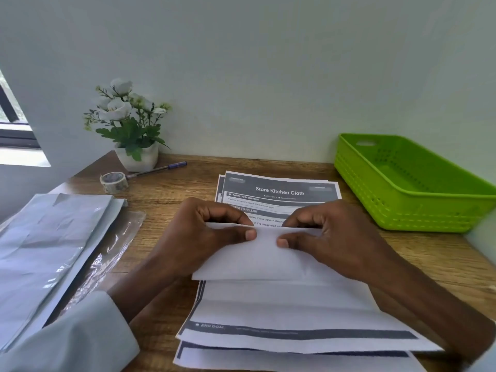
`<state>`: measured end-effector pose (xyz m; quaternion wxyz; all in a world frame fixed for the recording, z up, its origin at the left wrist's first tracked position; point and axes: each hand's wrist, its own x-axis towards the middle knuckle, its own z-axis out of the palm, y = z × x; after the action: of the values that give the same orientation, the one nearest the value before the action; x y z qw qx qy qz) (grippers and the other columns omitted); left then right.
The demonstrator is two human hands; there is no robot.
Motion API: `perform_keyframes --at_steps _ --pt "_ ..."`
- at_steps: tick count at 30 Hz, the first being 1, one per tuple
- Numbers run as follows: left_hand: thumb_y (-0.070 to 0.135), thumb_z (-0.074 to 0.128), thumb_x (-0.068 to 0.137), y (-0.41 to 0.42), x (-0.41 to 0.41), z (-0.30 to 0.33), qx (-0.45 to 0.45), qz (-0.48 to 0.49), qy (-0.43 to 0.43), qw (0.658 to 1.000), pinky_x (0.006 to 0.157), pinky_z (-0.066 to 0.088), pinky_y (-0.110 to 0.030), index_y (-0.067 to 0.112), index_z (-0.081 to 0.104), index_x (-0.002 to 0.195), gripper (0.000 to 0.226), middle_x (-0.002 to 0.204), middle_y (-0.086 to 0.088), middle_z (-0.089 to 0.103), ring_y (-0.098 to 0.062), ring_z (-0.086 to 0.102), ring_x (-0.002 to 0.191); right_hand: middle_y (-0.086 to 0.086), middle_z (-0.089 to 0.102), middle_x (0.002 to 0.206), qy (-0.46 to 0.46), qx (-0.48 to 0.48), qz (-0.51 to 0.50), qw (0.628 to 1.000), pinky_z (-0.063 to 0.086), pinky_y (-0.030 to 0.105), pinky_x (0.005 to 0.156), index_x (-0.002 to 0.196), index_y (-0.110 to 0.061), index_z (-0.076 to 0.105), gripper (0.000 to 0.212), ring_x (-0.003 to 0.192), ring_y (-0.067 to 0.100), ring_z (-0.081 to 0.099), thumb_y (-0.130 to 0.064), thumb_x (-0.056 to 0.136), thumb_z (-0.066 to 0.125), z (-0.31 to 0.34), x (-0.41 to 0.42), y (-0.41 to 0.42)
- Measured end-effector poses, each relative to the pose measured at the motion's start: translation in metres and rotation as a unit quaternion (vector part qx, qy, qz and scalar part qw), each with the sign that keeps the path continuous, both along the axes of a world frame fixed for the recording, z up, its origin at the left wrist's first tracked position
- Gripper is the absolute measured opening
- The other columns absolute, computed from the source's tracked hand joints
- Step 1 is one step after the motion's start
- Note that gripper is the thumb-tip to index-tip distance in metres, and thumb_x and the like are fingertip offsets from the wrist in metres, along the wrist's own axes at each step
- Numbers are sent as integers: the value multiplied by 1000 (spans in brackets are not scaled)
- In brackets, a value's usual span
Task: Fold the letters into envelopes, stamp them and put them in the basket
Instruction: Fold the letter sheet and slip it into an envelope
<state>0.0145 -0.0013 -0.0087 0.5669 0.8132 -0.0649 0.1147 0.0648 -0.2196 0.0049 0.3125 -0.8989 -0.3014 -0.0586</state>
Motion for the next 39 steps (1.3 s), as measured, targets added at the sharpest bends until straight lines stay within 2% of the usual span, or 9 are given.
perform_keyframes --at_steps 4,8,16,19,25,28,31,35,39 --pt "25 82 62 6 2 0 -37 41 15 998 61 56 -27 13 79 77 19 80 -1 77 -16 71 72 -9 71 68 66 55 -12 996 48 28 61 70 -27 75 11 59 1 59 -34 74 82 3 14 -14" --pt "17 79 61 9 4 2 -110 53 24 992 56 54 -17 3 76 81 25 81 -8 76 -11 69 67 5 76 75 136 134 -35 981 50 28 63 76 -14 78 7 65 12 65 -19 74 83 11 21 -30" --pt "18 74 67 15 8 0 -183 96 30 978 60 58 -21 6 74 91 27 83 -9 77 -12 71 69 3 77 73 215 309 -84 923 53 16 52 82 -5 76 13 61 8 70 -6 69 80 9 34 -45" --pt "10 73 77 17 10 -5 -145 102 57 982 59 57 -18 8 74 95 17 84 -8 77 -12 73 71 7 78 81 240 329 -95 908 57 20 58 85 -4 75 17 69 13 73 -5 69 80 -1 37 -44" --pt "22 81 77 25 17 -20 114 133 31 984 66 51 -11 28 73 96 22 85 13 71 -2 65 74 9 78 84 225 215 -128 942 58 30 69 94 -10 76 29 75 19 73 -14 67 87 -21 42 -45" --pt "28 81 76 25 16 -19 158 124 16 979 82 56 -28 29 71 102 29 96 17 70 -1 64 88 1 75 83 109 115 -142 977 50 24 67 87 -20 75 30 72 11 65 -32 63 90 -18 43 -46" --pt "38 77 78 21 12 -13 208 121 6 971 92 52 -33 30 67 113 37 114 17 65 -1 58 104 -17 67 90 5 -10 -156 988 42 17 65 92 -30 70 35 84 6 60 -47 65 84 -4 33 -39" --pt "44 73 81 13 6 1 252 115 -20 961 84 39 -24 32 60 121 43 127 14 59 1 45 105 -19 61 105 -58 -82 -101 990 34 21 71 108 -32 68 42 96 4 54 -51 72 78 17 22 -16" --pt "49 70 82 12 -3 24 279 117 -53 952 79 43 -27 29 59 125 48 126 8 63 -10 56 106 -18 67 99 -75 -116 9 990 50 31 75 100 -37 67 37 87 8 61 -63 74 69 47 16 19"
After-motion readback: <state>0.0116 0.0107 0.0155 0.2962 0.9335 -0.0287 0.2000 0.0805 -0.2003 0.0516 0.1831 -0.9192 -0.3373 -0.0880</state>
